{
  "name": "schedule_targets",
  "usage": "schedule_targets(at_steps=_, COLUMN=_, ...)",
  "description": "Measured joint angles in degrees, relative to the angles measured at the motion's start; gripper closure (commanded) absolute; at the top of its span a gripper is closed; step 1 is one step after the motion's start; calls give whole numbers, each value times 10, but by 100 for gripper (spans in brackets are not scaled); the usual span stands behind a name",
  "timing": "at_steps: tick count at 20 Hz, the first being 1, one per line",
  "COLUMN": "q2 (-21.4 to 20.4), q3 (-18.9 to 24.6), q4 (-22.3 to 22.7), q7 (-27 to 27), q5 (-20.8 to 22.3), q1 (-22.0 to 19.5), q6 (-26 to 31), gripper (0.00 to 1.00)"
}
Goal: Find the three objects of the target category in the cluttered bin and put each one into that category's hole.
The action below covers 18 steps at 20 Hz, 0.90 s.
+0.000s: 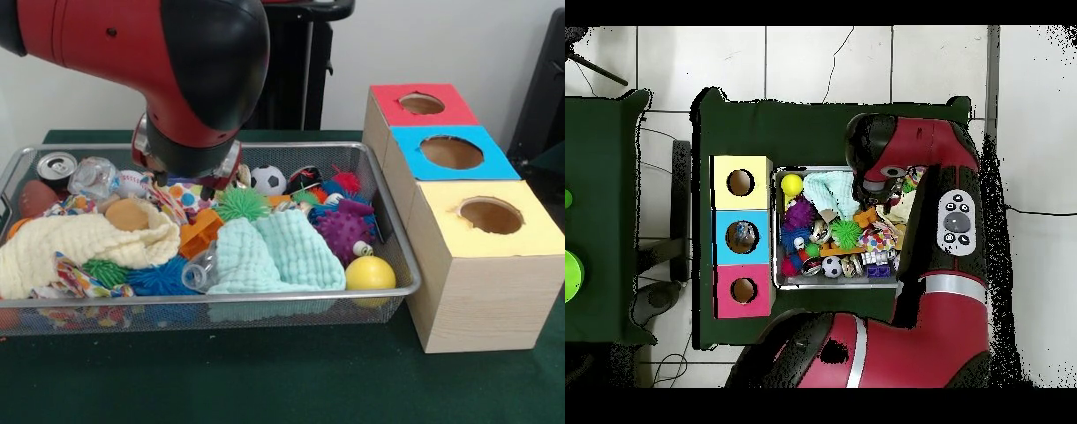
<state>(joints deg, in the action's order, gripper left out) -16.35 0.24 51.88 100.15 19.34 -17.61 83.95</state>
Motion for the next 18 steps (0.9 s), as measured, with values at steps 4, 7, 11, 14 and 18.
schedule_targets(at_steps=4, q2=-5, q3=-3, q4=8, q7=0, q5=-13, q1=0, q6=0, gripper=0)
schedule_targets(at_steps=7, q2=-16, q3=-10, q4=31, q7=0, q5=-25, q1=0, q6=0, gripper=0)
schedule_targets(at_steps=11, q2=-40, q3=-19, q4=73, q7=0, q5=-38, q1=0, q6=-2, gripper=0)
schedule_targets(at_steps=14, q2=-62, q3=-23, q4=107, q7=0, q5=-48, q1=0, q6=-18, gripper=0)
schedule_targets(at_steps=18, q2=-90, q3=-24, q4=151, q7=0, q5=-64, q1=-6, q6=-74, gripper=0)
